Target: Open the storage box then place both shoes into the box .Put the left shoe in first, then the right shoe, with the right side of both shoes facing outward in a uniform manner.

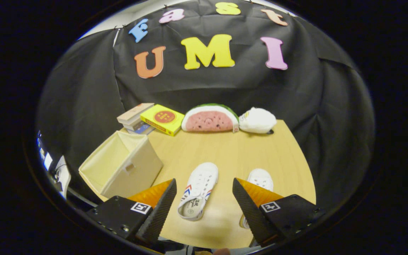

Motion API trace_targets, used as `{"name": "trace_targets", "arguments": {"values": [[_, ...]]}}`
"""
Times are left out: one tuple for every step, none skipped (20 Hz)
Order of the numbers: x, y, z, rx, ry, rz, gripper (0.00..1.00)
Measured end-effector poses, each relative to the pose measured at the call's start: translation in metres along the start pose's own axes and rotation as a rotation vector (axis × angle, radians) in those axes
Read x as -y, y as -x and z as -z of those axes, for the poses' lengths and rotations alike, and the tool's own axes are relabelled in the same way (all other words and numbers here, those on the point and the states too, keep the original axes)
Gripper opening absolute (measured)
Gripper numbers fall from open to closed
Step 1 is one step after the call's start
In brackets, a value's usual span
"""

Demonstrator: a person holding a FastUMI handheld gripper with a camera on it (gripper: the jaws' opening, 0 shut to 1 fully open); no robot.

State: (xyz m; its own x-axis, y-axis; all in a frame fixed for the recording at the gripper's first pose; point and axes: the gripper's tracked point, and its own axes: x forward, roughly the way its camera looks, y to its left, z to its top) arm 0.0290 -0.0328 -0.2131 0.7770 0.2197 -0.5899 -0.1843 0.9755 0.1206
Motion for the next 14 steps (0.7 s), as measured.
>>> {"name": "trace_targets", "arguments": {"values": [[0.0,-0.014,0.013,-0.045,-0.021,-0.013,0.96],[0.001,-0.028,0.026,-0.088,-0.038,-0.019,0.96],[0.002,-0.04,0.034,-0.123,-0.051,-0.022,0.96],[0.003,-0.051,0.04,-0.151,-0.053,-0.026,0.96],[0.004,-0.061,0.045,-0.174,-0.047,-0.023,0.96],[0.007,-0.071,0.05,-0.195,-0.039,-0.02,0.96],[0.009,-0.079,0.056,-0.224,-0.042,-0.023,0.96],[0.01,-0.086,0.06,-0.249,-0.056,-0.027,0.96],[0.011,-0.091,0.062,-0.266,-0.068,-0.031,0.96],[0.012,-0.097,0.063,-0.282,-0.073,-0.032,0.96],[0.014,-0.104,0.064,-0.3,-0.08,-0.035,0.96],[0.013,-0.107,0.063,-0.316,-0.093,-0.044,0.96],[0.011,-0.114,0.064,-0.334,-0.119,-0.053,0.9],[0.011,-0.118,0.065,-0.348,-0.14,-0.063,0.85]]}}
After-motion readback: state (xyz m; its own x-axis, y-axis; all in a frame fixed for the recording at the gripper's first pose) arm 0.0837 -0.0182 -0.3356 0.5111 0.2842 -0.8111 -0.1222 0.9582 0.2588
